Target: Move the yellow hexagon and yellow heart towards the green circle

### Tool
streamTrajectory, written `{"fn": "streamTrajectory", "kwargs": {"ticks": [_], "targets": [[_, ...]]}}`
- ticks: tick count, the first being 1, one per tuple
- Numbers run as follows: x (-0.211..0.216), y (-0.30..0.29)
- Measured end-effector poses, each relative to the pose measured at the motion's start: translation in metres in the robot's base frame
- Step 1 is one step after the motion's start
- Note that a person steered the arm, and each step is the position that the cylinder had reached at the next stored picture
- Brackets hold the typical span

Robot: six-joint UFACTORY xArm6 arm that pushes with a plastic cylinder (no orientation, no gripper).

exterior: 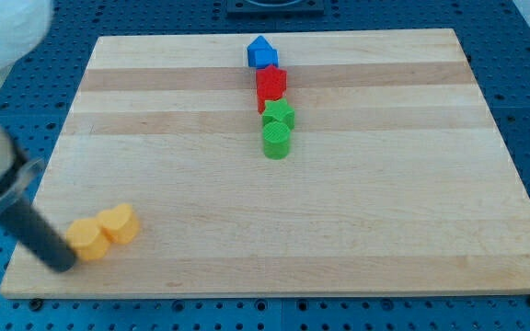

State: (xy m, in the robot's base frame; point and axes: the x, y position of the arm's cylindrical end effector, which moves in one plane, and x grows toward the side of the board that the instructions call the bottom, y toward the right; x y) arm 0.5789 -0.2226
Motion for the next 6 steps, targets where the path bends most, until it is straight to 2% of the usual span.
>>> {"fn": "streamTrajectory", "kwargs": {"ticks": [1,2,3,5,6], "targets": [[-0.045,0.043],[-0.063,0.061],[-0.062,0.035],[-0.075,0.025],[-0.090,0.065]]}}
